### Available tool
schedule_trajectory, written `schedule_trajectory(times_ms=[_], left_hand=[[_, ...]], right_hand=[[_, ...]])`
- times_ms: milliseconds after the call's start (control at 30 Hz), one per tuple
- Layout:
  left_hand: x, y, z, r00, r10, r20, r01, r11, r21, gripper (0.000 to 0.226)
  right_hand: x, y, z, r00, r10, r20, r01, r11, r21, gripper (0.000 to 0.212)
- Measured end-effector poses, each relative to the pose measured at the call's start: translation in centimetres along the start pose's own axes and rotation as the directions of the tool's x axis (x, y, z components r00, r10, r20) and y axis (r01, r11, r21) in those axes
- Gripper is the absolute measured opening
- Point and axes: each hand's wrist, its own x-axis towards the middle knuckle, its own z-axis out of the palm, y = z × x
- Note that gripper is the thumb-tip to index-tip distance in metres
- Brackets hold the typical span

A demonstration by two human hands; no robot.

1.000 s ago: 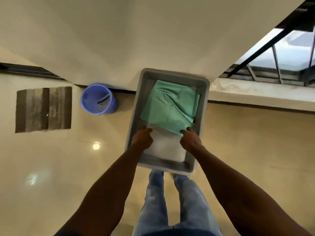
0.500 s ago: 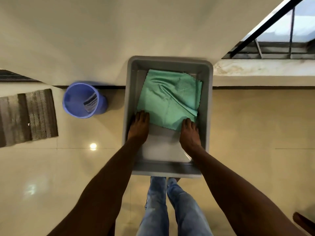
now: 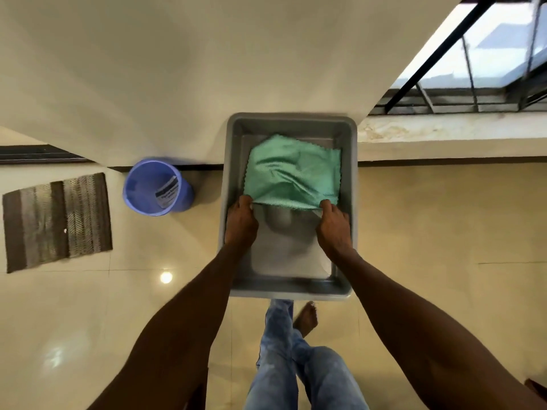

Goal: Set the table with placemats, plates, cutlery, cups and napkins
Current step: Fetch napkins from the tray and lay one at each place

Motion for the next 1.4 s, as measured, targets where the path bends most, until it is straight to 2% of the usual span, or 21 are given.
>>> schedule_trajectory(times_ms=[67,133,200,300,400,467,533,600,667,733,833,933,1100,1200,1333,1400], left_hand=[[-0.7,2.1,-2.0,1.000,0.008,-0.030,-0.010,0.999,-0.051,0.028],[-1.8,4.7,-4.4,0.999,-0.009,-0.045,0.003,0.992,-0.123,0.025],[-2.6,7.1,-6.8,0.995,-0.096,-0.034,0.085,0.967,-0.239,0.022],[-4.0,10.5,-11.3,0.987,-0.162,-0.010,0.144,0.900,-0.412,0.018],[-4.7,13.2,-16.0,0.981,-0.191,0.013,0.167,0.818,-0.551,0.019],[-5.8,14.6,-19.0,0.978,-0.177,0.107,0.204,0.741,-0.640,0.014],[-6.9,15.8,-21.4,0.955,-0.123,0.269,0.285,0.624,-0.728,0.011],[-8.2,16.6,-23.2,0.933,-0.079,0.351,0.325,0.602,-0.730,0.013],[-8.9,17.5,-24.5,0.941,-0.060,0.332,0.301,0.595,-0.745,0.017],[-9.1,18.7,-25.3,0.965,-0.059,0.257,0.245,0.563,-0.789,0.017],[-9.6,20.3,-25.4,0.980,-0.088,0.180,0.199,0.516,-0.833,0.010],[-9.6,20.2,-24.6,0.966,-0.202,0.162,0.242,0.481,-0.843,0.007],[-10.6,19.0,-21.6,0.913,-0.346,0.216,0.374,0.500,-0.781,0.014],[-12.0,18.6,-19.2,0.902,-0.342,0.264,0.414,0.508,-0.755,0.014],[-14.1,19.1,-18.0,0.929,-0.248,0.276,0.370,0.593,-0.715,0.019],[-13.6,18.5,-18.7,0.954,-0.258,0.155,0.290,0.649,-0.703,0.019]], right_hand=[[-0.5,-1.0,-2.5,0.999,-0.006,-0.039,0.008,0.999,0.045,0.041],[-1.6,-2.1,-5.4,0.997,0.014,-0.079,-0.004,0.993,0.122,0.031],[-2.5,-3.3,-8.6,0.991,0.080,-0.108,-0.052,0.969,0.241,0.020],[-4.6,-4.9,-14.3,0.974,0.182,-0.137,-0.115,0.913,0.391,0.022],[-5.8,-5.8,-19.7,0.955,0.292,-0.047,-0.222,0.813,0.537,0.031],[-7.1,-5.8,-22.8,0.963,0.268,0.024,-0.229,0.767,0.599,0.031],[-8.3,-5.7,-25.3,0.968,0.249,0.017,-0.200,0.732,0.651,0.019],[-9.9,-6.0,-27.4,0.966,0.258,-0.023,-0.163,0.676,0.719,0.009],[-10.9,-6.6,-29.1,0.960,0.270,-0.069,-0.110,0.594,0.797,0.007],[-11.3,-7.3,-30.3,0.950,0.280,-0.138,-0.039,0.545,0.837,0.007],[-12.0,-7.9,-30.7,0.920,0.314,-0.233,0.030,0.537,0.843,0.013],[-12.2,-8.2,-29.5,0.882,0.388,-0.268,-0.001,0.570,0.822,0.015],[-13.7,-9.6,-26.6,0.857,0.473,-0.206,-0.145,0.605,0.783,0.012],[-14.9,-10.8,-24.6,0.824,0.529,-0.203,-0.172,0.574,0.800,0.011],[-16.1,-12.1,-22.4,0.823,0.544,-0.162,-0.195,0.539,0.819,0.007],[-16.5,-11.7,-22.5,0.800,0.577,-0.165,-0.195,0.510,0.838,0.008]])
